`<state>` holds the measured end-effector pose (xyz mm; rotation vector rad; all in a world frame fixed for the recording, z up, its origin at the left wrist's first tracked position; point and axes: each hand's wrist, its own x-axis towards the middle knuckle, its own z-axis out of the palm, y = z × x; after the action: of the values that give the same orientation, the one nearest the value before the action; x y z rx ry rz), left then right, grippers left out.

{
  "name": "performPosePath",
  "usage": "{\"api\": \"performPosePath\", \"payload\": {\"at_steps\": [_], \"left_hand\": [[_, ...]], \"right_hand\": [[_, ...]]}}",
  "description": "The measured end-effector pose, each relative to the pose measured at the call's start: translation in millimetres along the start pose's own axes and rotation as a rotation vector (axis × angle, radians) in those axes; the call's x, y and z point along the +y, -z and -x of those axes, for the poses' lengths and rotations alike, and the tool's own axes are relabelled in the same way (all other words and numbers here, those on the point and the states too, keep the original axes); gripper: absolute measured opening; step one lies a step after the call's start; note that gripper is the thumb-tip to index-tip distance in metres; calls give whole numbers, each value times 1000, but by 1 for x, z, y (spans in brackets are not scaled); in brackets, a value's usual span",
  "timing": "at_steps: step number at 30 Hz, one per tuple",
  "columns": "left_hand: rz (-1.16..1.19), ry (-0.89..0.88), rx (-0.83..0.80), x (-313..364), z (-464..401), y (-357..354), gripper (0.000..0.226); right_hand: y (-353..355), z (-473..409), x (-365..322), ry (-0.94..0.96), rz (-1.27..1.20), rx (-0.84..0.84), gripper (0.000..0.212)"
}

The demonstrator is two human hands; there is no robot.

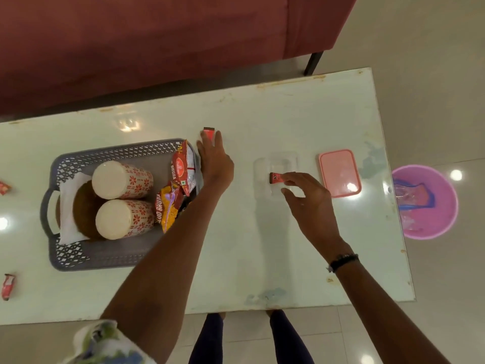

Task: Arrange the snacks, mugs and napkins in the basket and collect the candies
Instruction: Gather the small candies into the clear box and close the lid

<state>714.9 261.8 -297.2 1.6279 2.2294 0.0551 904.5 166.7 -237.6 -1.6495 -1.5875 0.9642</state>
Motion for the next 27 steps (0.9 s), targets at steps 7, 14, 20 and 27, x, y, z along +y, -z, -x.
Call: {"api": "performPosePath", "payload": {"at_steps": [7,14,20,27], "left_hand": [[243,-146,237,3,7,9,36],[796,-270,30,65,99,13,19],[751,-213,2,49,103,25,22],[846,-143,125,-20,120,81,21]], "right_hand": [[4,-2,7,-70,-44,66,24],[12,-11,1,-107,-48,111,23],[6,-12,-13,-96,-2,98,24],[-45,-16,-84,-13,-39,4,22]]}}
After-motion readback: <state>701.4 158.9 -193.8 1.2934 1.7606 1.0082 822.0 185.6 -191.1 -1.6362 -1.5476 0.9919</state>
